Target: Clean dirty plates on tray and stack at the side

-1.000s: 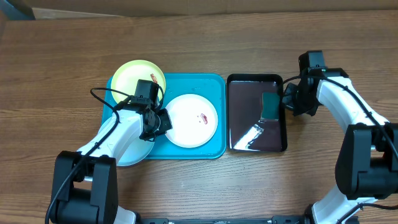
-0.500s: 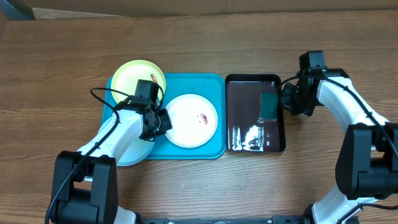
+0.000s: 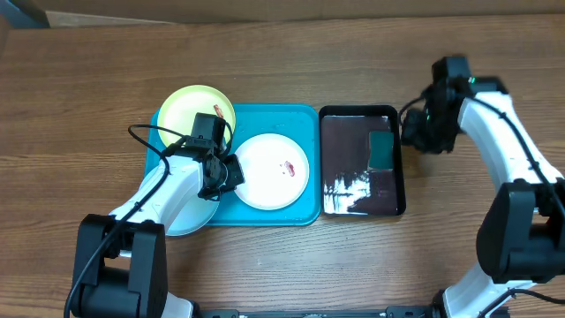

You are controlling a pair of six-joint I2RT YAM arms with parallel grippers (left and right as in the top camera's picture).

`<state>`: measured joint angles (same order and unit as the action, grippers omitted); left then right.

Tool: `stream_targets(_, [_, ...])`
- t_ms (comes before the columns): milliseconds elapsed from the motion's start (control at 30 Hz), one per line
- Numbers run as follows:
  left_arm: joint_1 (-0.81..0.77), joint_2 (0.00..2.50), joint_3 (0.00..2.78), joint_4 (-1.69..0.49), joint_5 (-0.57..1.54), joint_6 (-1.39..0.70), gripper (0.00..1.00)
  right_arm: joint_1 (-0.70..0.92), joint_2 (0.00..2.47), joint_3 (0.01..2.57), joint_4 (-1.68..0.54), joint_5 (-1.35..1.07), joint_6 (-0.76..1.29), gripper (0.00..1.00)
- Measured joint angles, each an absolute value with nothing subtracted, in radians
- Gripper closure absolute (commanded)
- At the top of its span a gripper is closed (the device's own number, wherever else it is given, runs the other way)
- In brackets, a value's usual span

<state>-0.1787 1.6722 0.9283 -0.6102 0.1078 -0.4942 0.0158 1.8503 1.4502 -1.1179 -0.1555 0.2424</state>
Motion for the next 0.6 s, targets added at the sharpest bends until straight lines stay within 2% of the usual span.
stream_targets(200, [-0.179,1.672,0.928,-0.610,0.107,-0.494,0.96,0.054,1.848,1.579,-1.153,-0.166,0.188,0.54])
stream_targets(433, [-0.179,1.672,0.928,-0.610,0.107,-0.494,0.96,0.120,1.848,1.539,-1.160,-0.152,0.170,0.48])
stream_targets(600, [-0.179,1.672,0.928,-0.610,0.107,-0.494,0.96,0.180,1.848,1.464,-1.114,-0.085,0.164,0.47])
